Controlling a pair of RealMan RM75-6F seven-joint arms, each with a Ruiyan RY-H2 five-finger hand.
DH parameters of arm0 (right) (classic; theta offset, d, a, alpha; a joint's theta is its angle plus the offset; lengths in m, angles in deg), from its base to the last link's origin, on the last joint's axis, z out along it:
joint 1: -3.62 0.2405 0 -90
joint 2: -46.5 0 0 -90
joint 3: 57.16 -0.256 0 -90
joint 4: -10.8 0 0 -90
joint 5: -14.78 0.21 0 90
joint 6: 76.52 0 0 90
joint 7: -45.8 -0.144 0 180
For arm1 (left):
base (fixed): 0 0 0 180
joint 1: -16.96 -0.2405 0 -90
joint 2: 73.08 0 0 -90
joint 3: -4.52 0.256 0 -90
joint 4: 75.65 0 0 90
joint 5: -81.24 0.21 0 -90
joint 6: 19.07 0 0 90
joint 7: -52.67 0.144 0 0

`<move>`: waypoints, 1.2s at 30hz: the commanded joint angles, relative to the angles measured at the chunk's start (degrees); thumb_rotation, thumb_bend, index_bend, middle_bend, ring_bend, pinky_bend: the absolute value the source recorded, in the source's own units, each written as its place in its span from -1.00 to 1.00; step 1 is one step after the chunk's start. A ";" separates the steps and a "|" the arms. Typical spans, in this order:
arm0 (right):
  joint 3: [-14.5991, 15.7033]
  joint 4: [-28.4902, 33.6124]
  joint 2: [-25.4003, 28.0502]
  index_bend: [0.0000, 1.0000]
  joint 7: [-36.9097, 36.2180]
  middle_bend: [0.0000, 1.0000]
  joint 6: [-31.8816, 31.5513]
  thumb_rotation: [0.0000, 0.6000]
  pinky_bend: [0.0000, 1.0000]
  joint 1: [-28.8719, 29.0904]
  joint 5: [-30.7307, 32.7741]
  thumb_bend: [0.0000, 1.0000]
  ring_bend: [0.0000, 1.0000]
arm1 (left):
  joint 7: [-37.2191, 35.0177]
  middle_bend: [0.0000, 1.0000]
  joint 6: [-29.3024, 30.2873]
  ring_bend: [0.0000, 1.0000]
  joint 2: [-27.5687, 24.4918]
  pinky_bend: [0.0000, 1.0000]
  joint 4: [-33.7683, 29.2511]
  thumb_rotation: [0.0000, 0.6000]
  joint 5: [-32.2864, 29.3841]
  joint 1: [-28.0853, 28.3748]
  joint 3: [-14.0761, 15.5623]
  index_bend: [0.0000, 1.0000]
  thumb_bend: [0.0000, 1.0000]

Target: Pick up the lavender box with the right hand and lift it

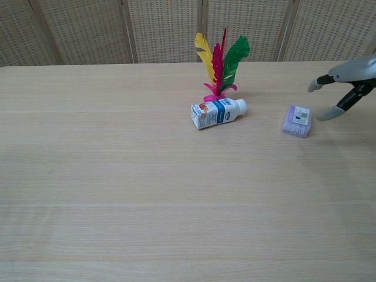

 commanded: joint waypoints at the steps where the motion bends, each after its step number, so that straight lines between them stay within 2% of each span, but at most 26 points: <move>1: -1.42 -6.63 -5.28 -1.00 -0.01 -1.00 3.44 0.04 -1.00 1.52 2.52 -0.47 -1.00 | -0.04 -1.00 -0.27 -1.00 0.00 -1.00 0.10 1.00 -0.19 0.14 -0.07 -1.00 -0.36; 3: -1.66 -9.44 -7.38 -1.00 -0.01 -1.00 4.53 0.05 -1.00 1.91 2.96 -0.49 -1.00 | -0.08 -1.00 -0.37 -1.00 0.08 -1.00 0.15 1.00 -0.39 0.20 -0.16 -1.00 -0.36; 8: -1.75 -14.59 -10.98 -1.00 0.08 -1.00 6.32 0.22 -1.00 2.36 3.50 -0.56 -1.00 | 0.01 -1.00 -0.84 -1.00 0.11 -1.00 0.28 1.00 -1.10 0.35 -0.34 -1.00 -0.36; 25: -3.26 -25.10 -17.61 -1.00 -1.72 -1.00 9.58 0.24 -1.00 1.55 3.66 -0.64 -1.00 | 0.80 -1.00 -0.53 -1.00 -0.25 -1.00 -0.43 1.00 -1.62 0.02 -0.43 -1.00 -0.36; 27: -3.48 -26.26 -18.42 -1.00 -2.07 -1.00 9.47 0.38 -1.00 1.14 3.37 -0.64 -1.00 | 0.88 -1.00 -0.42 -1.00 -0.39 -1.00 -0.48 1.00 -1.75 -0.12 -0.41 -1.00 -0.36; 33: -5.10 -29.87 -21.05 -1.00 -4.43 -1.00 9.46 0.99 -1.00 -0.66 2.65 -0.65 -1.00 | 1.16 -1.00 0.16 -1.00 -0.62 -1.00 -0.90 1.00 -1.51 -0.49 -0.34 -1.00 -0.36; 35: -5.54 -30.91 -21.90 -1.00 -5.26 -0.96 9.64 1.00 -1.00 -1.35 1.86 -0.66 -0.96 | 1.15 -1.00 0.44 -1.00 -0.72 -1.00 -0.99 1.00 -1.46 -0.74 -0.24 -1.00 -0.37; 36: -5.81 -31.26 -22.22 -1.00 -5.72 -0.87 9.42 1.00 -1.00 -1.67 1.23 -0.66 -0.87 | 1.16 -1.00 0.56 -1.00 -0.78 -1.00 -0.99 1.00 -1.45 -0.84 -0.20 -1.00 -0.37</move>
